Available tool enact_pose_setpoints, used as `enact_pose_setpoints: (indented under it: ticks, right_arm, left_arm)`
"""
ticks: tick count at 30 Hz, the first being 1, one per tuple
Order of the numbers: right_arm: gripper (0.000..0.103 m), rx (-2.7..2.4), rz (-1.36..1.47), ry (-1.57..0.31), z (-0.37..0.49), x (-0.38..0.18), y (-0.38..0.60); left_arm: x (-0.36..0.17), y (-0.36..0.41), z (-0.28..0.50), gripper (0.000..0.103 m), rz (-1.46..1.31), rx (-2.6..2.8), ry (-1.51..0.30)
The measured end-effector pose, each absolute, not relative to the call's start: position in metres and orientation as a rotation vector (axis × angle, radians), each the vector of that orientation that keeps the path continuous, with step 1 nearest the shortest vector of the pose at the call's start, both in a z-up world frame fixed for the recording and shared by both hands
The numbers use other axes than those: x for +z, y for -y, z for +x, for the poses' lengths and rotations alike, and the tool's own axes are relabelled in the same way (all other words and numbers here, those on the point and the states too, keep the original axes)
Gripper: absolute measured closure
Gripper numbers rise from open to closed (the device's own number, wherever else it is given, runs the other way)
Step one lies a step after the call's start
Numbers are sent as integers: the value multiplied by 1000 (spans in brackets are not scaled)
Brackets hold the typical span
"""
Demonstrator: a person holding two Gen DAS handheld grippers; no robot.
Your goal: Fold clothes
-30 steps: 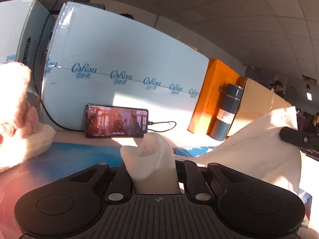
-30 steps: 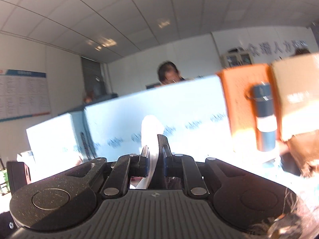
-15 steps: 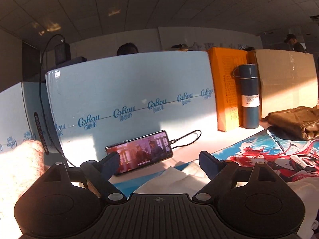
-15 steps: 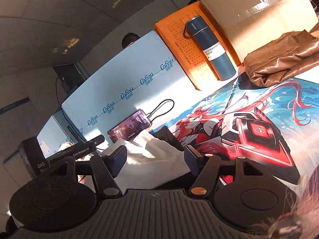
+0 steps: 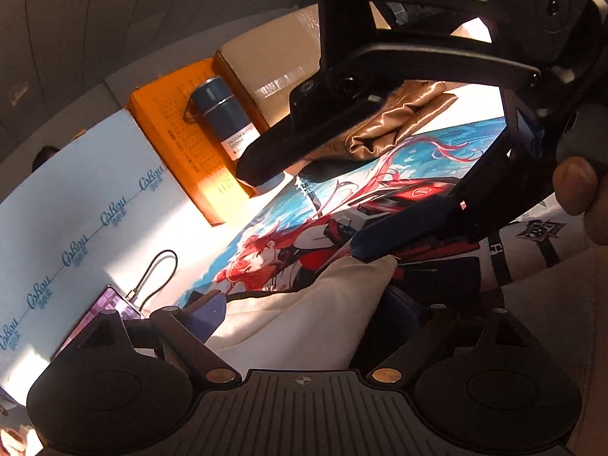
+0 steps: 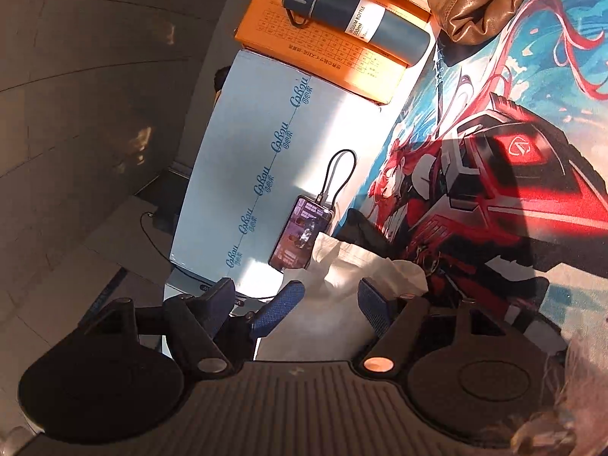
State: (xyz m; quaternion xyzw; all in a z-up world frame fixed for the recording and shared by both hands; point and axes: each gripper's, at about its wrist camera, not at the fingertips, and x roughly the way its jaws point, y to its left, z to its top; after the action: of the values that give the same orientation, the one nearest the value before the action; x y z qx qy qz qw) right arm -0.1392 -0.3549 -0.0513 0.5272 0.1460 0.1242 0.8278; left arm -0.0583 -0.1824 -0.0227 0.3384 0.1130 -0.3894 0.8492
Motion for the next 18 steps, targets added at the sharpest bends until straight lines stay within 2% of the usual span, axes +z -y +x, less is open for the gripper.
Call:
enact_pose_setpoints:
  ticks: [1,2,3,4,5,6,10,18]
  right_arm:
    - [30,253,1099,-300,-140,-48,355]
    - [29,243,1080,-291,-140,-46,356]
    - [28,230,1064,-288,-140,-45,356]
    - [28,216,1050,-288,-139,-44,356]
    - [28,201,1036,-288,-138,-44,357]
    - [28,187,1024,-290,-138,-44,357]
    - [25,137,964,-338,-131,-47,354]
    - [18,63,682,-509,-83,-39,327]
  left_arm:
    - [-21,182,-55,20,696,-830,-262]
    - [-18,179,-49,44,654,-863,-306]
    - [-16,176,-40,74,577,-904,-373]
    - [-16,171,-31,82,508,-929,-424]
    - [-16,165,-27,86,456,-942,-442]
    - [-16,158,-24,95,406,-945,-451]
    - [-4,122,-16,97,183,-919,-461]
    - [35,22,-51,97,70,-463,-168]
